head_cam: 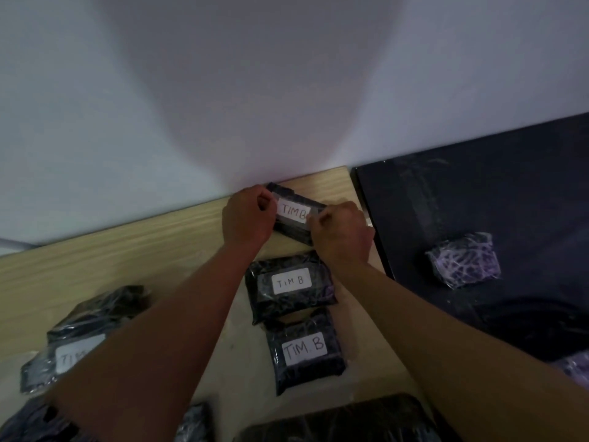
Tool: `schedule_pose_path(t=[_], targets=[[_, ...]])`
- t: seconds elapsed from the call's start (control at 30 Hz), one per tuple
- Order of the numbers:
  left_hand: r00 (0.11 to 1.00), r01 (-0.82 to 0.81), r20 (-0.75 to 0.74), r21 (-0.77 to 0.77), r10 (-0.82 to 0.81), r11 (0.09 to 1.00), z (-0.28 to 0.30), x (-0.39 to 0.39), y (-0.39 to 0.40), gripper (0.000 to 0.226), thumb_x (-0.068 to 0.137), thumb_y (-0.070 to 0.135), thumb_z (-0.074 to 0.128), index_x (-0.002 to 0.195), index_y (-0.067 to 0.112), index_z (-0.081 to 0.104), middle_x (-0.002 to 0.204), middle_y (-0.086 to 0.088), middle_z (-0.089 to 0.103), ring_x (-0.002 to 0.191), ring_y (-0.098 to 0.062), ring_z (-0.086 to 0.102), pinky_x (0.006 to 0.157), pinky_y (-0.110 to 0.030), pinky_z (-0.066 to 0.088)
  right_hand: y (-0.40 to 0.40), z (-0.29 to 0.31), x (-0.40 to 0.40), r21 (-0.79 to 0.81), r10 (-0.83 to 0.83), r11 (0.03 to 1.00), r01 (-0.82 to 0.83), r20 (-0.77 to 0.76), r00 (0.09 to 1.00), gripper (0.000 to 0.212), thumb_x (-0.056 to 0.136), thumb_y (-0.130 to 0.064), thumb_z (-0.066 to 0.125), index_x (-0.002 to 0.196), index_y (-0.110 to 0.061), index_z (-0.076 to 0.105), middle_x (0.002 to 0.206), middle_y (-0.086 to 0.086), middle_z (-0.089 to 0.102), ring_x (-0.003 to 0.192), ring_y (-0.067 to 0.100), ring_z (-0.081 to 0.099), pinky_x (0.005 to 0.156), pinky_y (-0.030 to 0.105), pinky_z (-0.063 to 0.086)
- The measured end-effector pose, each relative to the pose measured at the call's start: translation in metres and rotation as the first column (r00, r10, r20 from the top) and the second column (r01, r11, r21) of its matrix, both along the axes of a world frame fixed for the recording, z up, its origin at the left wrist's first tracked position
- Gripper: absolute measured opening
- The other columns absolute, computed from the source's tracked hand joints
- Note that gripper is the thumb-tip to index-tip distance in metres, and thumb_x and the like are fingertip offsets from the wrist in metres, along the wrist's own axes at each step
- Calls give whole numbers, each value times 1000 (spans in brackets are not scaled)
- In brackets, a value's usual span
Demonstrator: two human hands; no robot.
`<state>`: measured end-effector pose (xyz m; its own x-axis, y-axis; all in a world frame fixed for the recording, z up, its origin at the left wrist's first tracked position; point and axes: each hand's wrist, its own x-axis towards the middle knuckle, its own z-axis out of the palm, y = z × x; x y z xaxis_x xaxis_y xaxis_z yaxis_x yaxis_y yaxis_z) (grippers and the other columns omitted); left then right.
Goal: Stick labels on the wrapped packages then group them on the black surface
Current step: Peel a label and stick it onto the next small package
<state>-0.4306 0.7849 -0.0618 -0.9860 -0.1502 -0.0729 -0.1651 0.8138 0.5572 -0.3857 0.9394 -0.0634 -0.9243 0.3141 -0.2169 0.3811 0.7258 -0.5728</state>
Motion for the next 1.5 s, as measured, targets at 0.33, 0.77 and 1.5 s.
schedule_pose_path(t=[0.33,0.77,1.5], targets=[[994,-106,-33,8,106,994,-7,22,1,29,86,27,62,112,18,54,106,-8,61,90,-30,61,76,-40,51,1,-3,-8,-115,-16,993,-1,-147,989,46,86,-31,65,131,-26,52,117,-1,66,114,24,58,100,47,45],[966,-230,151,122,211,966,-9,14,4,41,78,53,72,104,26,58,103,4,62,93,-16,60,76,-27,42,-7,-24,-11,21,-57,998,59,-104,993,40,89,-55,57,123,-33,55,125,-7,58,120,21,45,92,39,25],[976,-217,44,144,213,965,-8,48,9,50,80,48,74,121,25,60,102,6,53,85,-7,47,75,-21,34,5,-29,3,92,117,990,-107,-111,987,67,90,-59,56,147,-25,44,135,1,50,127,24,42,102,42,28]])
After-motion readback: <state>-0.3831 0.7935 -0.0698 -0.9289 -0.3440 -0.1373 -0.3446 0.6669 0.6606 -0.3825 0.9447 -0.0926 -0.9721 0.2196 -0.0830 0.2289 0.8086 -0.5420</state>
